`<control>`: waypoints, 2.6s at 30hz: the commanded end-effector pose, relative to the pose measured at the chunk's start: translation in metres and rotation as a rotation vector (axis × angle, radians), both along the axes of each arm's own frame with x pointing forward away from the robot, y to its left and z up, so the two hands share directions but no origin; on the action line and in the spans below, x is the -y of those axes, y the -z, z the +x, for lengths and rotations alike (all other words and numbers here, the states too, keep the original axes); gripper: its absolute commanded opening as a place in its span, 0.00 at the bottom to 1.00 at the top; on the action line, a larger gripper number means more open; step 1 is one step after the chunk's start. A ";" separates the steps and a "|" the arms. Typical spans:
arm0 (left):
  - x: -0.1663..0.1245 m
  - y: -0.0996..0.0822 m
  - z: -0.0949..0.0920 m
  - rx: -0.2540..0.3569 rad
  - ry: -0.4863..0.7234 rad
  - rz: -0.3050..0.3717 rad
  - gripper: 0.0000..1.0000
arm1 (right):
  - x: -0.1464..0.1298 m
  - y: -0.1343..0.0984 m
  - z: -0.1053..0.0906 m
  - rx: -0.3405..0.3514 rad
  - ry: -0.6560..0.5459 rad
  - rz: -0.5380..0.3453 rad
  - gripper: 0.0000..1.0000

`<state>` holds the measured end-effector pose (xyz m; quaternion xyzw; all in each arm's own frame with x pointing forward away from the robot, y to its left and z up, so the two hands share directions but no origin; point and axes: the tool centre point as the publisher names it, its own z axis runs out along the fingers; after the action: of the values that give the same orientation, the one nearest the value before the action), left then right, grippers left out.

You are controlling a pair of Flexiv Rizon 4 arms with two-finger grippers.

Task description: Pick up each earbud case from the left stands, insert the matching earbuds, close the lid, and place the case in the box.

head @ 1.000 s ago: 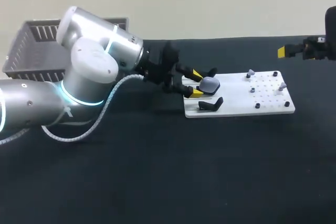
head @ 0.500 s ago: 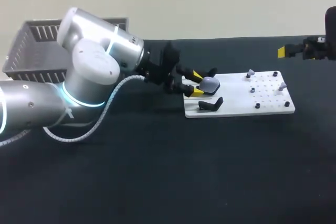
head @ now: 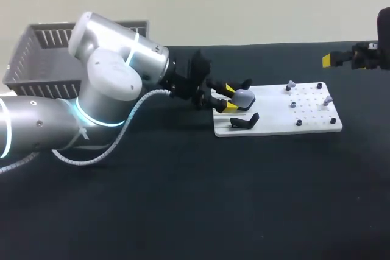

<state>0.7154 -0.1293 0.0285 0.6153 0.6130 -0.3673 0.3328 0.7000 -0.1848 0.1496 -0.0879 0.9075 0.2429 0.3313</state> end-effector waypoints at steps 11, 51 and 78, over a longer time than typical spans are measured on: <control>0.006 0.005 0.003 0.004 -0.009 -0.016 0.50 | 0.000 0.000 0.000 0.000 0.000 -0.001 1.00; 0.014 0.007 0.008 0.013 -0.016 -0.026 0.00 | 0.000 0.000 0.000 0.000 0.000 -0.001 1.00; -0.006 -0.055 -0.024 0.071 -0.066 -0.324 0.00 | 0.000 0.000 0.000 0.000 0.000 -0.001 1.00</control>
<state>0.7027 -0.1303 0.0818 0.5706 0.5534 -0.4321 0.4259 0.7000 -0.1848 0.1496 -0.0879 0.9075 0.2429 0.3313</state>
